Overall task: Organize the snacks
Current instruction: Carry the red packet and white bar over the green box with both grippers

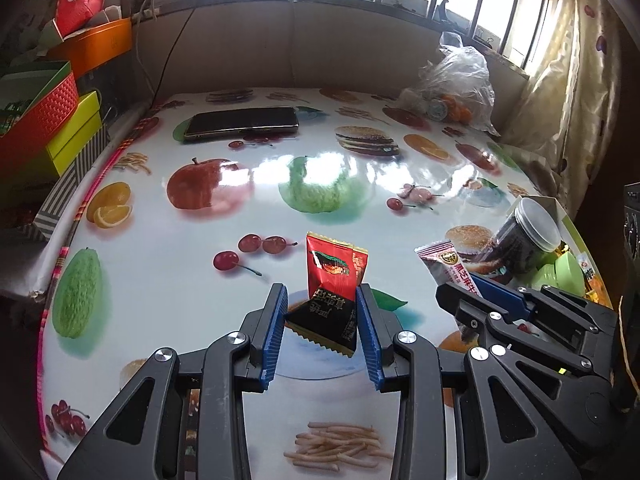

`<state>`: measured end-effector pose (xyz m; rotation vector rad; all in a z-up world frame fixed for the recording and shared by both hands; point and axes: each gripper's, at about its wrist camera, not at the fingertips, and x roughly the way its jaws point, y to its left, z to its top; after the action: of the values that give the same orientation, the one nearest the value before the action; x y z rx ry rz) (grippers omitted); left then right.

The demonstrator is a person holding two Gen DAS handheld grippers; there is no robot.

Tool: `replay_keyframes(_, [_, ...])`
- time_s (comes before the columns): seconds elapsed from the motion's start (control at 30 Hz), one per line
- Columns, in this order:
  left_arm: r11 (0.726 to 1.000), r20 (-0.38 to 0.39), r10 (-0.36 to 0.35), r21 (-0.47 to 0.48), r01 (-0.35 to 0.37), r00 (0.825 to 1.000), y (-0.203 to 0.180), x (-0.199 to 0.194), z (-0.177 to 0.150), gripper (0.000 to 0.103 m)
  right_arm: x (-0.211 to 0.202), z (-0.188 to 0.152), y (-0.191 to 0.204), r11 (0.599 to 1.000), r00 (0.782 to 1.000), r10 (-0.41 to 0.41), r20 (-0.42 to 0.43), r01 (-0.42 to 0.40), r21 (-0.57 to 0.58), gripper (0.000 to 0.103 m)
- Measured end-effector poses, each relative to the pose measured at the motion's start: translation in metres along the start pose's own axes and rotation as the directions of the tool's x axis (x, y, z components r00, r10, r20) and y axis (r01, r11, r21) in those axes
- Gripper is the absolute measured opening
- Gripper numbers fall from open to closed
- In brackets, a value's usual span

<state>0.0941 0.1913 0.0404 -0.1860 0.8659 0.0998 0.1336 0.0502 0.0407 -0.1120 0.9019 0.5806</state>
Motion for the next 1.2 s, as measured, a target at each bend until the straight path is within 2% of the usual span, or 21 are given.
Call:
replay_keyframes(0.27, [1.0,0.041,0.009,0.014,-0.009,0.999,-0.012,-0.021,-0.001,0.036,-0.024,-0.002,-0.007,1.0,0.999,0.002,0.034,-0.002,0.011,0.018])
replay_keyframes(0.83, [0.995,0.07,-0.068,0.081,0.062,0.995,-0.066,-0.038,0.002,0.036,-0.076,-0.012,-0.046,0.996,0.993,-0.055,0.107,0.048,0.07,0.018])
replay_keyframes(1.2, [0.984,0.067,-0.113,0.143,0.102,0.991,-0.103,-0.036,0.009,0.036,-0.096,-0.021,-0.077,0.988,0.987,-0.099,0.123,0.083,0.131,0.018])
